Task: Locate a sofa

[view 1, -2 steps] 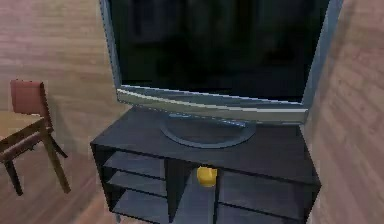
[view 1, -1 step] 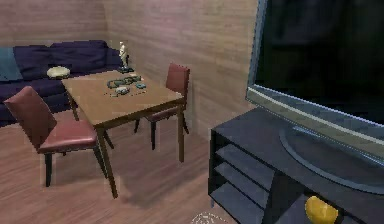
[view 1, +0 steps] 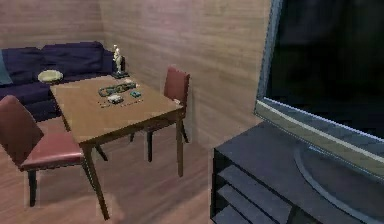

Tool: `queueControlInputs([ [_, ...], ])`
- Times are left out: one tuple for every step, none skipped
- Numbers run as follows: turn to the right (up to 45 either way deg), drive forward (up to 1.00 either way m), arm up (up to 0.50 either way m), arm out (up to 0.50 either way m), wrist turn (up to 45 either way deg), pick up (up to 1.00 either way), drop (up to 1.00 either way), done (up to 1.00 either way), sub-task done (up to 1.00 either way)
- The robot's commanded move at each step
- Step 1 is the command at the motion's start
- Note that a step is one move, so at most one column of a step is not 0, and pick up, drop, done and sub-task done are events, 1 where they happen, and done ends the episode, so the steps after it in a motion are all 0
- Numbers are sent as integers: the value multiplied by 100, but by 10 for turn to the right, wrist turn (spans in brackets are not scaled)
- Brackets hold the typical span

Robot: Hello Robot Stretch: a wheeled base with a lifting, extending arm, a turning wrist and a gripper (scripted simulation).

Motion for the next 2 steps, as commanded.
queueControlInputs([
  [-450, 0, 0, 0, 0, 0, 0, 0, 0],
  [-180, 0, 0, 0, 0, 0, 0, 0, 0],
])
